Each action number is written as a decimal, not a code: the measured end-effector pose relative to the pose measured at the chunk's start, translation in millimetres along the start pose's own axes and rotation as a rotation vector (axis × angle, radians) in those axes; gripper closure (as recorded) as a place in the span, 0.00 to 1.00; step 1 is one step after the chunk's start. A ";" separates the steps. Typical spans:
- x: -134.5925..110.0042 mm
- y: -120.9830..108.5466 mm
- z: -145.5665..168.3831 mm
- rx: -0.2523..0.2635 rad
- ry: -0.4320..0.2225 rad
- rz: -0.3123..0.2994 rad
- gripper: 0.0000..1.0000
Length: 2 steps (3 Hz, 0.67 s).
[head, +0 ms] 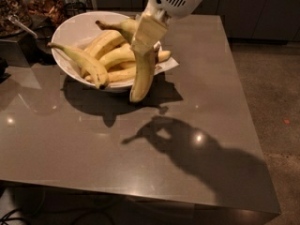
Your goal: Pick banana from white bowl
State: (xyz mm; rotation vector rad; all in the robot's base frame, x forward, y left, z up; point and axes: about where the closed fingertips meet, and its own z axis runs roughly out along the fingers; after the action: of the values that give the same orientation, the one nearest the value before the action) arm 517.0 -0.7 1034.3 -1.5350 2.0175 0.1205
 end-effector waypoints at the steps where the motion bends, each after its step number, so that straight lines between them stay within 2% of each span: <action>1: 19.4 5.9 -3.3 0.000 -0.012 -0.001 1.00; 2: 41.5 12.9 -3.8 -0.008 -0.024 0.005 1.00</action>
Offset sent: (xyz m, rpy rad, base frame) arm -0.0307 -0.0565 -0.0396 0.0431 0.0133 0.0029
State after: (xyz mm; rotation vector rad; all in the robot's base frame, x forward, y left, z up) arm 497.4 -33.3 1013.0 -1.5261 2.0048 0.1482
